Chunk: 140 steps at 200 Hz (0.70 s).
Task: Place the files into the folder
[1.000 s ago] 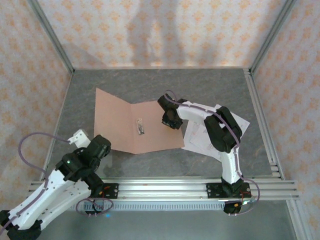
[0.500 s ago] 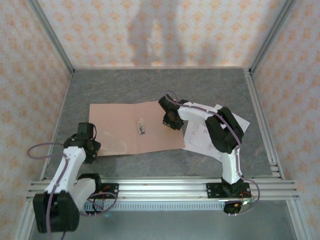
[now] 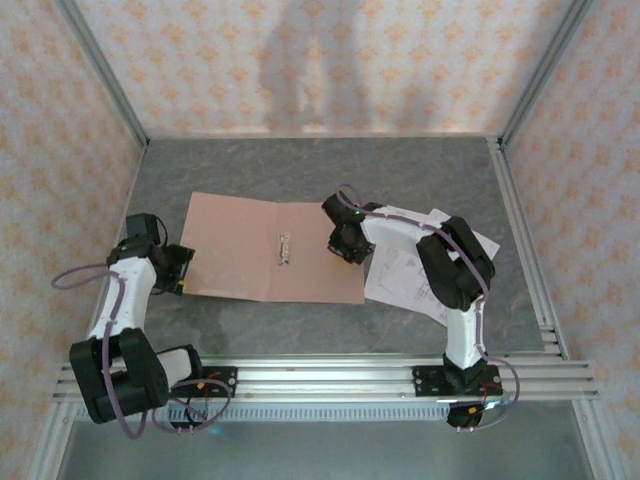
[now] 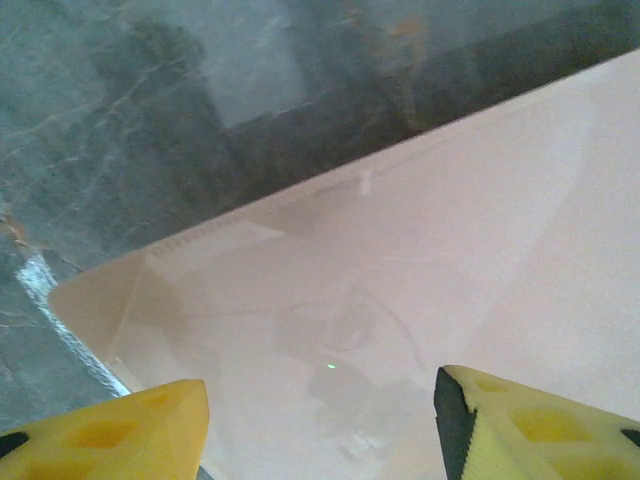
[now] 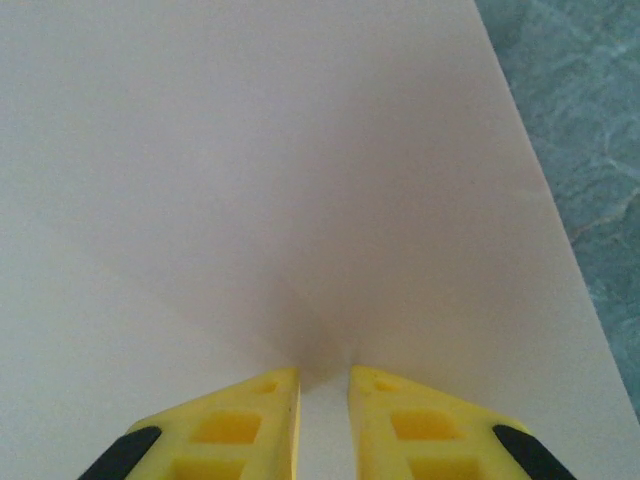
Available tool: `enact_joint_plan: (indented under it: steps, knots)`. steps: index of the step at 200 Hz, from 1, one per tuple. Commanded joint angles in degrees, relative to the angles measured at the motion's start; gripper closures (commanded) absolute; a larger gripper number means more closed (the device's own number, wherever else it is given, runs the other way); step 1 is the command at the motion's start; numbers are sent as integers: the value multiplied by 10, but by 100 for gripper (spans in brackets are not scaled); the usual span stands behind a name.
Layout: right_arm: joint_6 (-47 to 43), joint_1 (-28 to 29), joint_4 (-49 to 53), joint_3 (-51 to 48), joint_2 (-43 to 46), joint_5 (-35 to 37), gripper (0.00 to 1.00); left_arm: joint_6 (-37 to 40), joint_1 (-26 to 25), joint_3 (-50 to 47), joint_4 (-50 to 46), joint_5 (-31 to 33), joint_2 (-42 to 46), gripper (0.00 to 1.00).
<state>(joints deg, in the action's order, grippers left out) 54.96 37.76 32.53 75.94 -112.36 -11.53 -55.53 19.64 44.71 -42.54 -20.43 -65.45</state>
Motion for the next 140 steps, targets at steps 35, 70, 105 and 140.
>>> enact_joint_plan:
  steps: [35,70,105,140]
  knots:
    - [20,0,17,-12,22,-3,79,35,2,84,-132,6,122,34]
    - [-2,-1,-45,-32,61,-19,72,18,-235,102,-102,75,134,44]
    - [-58,-4,4,6,139,18,56,-72,-482,57,22,147,55,49]
    - [-59,-61,42,-51,248,30,50,-97,-597,102,115,182,-107,51]
